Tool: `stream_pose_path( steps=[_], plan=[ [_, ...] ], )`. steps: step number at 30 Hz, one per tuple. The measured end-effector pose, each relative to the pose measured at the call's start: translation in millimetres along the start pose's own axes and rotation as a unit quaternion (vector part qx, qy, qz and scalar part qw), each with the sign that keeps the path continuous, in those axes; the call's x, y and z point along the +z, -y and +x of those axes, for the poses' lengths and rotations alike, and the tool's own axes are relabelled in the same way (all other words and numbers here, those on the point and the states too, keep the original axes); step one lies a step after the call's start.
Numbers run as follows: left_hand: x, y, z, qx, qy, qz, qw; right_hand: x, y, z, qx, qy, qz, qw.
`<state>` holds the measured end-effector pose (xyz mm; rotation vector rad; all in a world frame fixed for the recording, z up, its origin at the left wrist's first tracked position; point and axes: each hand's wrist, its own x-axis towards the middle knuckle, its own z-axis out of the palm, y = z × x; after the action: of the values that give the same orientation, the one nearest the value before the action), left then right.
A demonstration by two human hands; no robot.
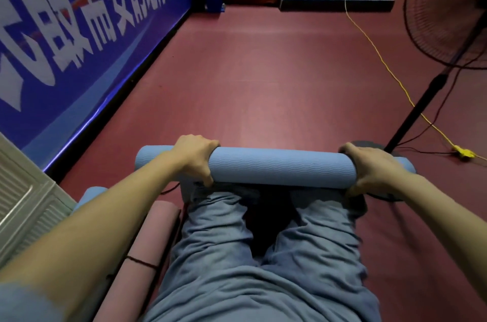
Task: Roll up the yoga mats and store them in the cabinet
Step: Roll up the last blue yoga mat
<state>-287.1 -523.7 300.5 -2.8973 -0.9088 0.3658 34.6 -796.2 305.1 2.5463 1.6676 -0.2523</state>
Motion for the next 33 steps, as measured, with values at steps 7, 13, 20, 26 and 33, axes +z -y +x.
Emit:
stream_pose_path(
  steps=[7, 13, 20, 26, 33],
  plan=[
    [-2.8, -26.1, -67.0, 0.035, 0.052, 0.025, 0.998, 9.4, 5.4, -75.2, 0.003, 0.041, 0.012, 0.999],
    [2.2, -43.0, -117.0, 0.033, 0.096, 0.034, 0.994, 33.7, 16.3, -123.2, -0.006, 0.049, 0.031, 0.998],
    [13.4, -47.3, -136.1, 0.021, 0.083, 0.041, 0.995, 78.4, 21.9, -133.2, -0.033, -0.075, 0.028, 0.996],
    [-0.4, -36.9, -106.7, 0.015, 0.137, -0.031, 0.99, 76.2, 50.8, -118.1, -0.066, -0.197, 0.013, 0.978],
    [25.6, -37.8, -118.2, 0.016, 0.032, -0.114, 0.993, 93.2, 61.5, -107.5, -0.027, -0.226, 0.106, 0.968]
  ],
)
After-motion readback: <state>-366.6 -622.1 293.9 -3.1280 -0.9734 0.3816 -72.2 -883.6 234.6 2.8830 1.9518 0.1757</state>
